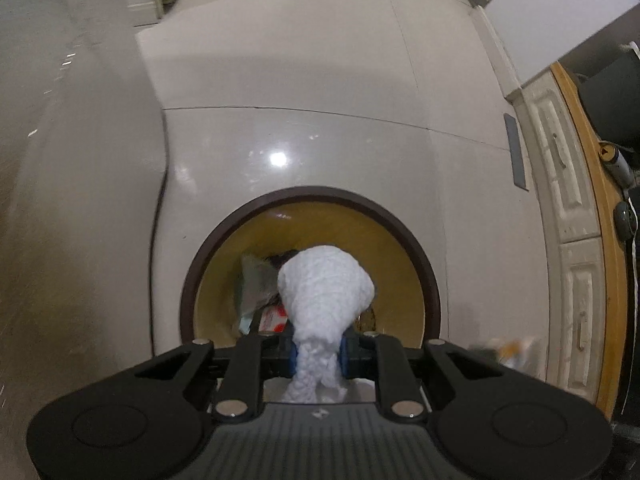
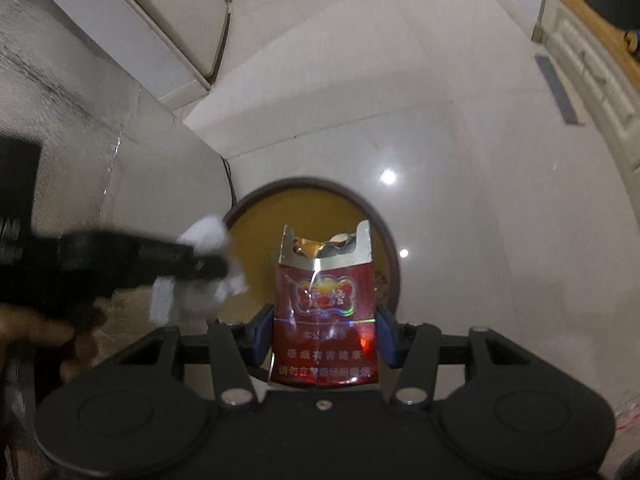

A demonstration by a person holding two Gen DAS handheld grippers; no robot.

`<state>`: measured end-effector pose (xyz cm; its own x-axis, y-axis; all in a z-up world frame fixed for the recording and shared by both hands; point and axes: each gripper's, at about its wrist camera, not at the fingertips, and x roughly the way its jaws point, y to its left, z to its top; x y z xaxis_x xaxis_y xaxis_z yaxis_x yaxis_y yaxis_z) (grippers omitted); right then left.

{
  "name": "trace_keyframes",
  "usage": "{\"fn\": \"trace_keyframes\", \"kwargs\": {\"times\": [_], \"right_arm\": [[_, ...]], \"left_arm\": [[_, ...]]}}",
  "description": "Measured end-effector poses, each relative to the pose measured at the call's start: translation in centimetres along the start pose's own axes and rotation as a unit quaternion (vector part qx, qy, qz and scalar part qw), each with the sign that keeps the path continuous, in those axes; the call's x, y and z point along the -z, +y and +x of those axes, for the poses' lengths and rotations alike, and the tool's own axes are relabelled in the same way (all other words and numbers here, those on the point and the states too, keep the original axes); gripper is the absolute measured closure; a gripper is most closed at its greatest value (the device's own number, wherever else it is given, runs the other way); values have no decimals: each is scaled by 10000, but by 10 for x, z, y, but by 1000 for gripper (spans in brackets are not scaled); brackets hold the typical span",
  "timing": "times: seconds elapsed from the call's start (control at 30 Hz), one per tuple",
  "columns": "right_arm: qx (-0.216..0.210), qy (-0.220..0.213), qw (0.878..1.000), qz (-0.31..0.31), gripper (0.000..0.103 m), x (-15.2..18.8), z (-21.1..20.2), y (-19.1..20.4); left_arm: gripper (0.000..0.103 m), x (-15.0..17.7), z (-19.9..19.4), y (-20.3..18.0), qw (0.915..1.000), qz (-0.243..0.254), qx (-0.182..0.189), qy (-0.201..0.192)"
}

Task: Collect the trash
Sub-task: 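Open both grippers to drop the tissue and pack into the bin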

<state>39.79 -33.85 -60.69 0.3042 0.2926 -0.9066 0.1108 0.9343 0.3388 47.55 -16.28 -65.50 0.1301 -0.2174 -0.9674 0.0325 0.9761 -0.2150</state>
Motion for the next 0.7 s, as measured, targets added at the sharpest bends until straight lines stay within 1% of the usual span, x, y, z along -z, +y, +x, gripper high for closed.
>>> {"fn": "trace_keyframes", "kwargs": {"times": [0.13,0.17,0.2,0.27,0.3,0.33,0.47,0.63,0.7], "right_arm": [[-71,158,9997,160,50,11,23,3],[-97,197,9995,209,50,13,29,4],[-117,232,9993,258,50,14,33,4],[-138,277,9989,359,50,17,42,5],[-146,292,9987,392,51,19,45,6],[-153,306,9985,423,50,20,49,7],[-163,371,9981,463,50,23,59,11],[-125,429,9981,414,50,19,70,15],[-126,442,9981,413,50,19,68,12]], "left_arm": [[79,-17,22,-4,9996,237,126,95],[75,-20,26,-6,9993,319,147,93],[69,-24,30,-8,9991,389,150,80],[35,-29,33,-10,9989,449,92,55],[30,-31,34,-11,9988,481,31,17],[27,-31,33,-12,9985,543,-21,-29],[24,-27,31,-9,9983,586,-77,-7],[24,-15,35,1,9974,680,-187,116],[24,-9,36,7,9975,646,-210,189]]}}
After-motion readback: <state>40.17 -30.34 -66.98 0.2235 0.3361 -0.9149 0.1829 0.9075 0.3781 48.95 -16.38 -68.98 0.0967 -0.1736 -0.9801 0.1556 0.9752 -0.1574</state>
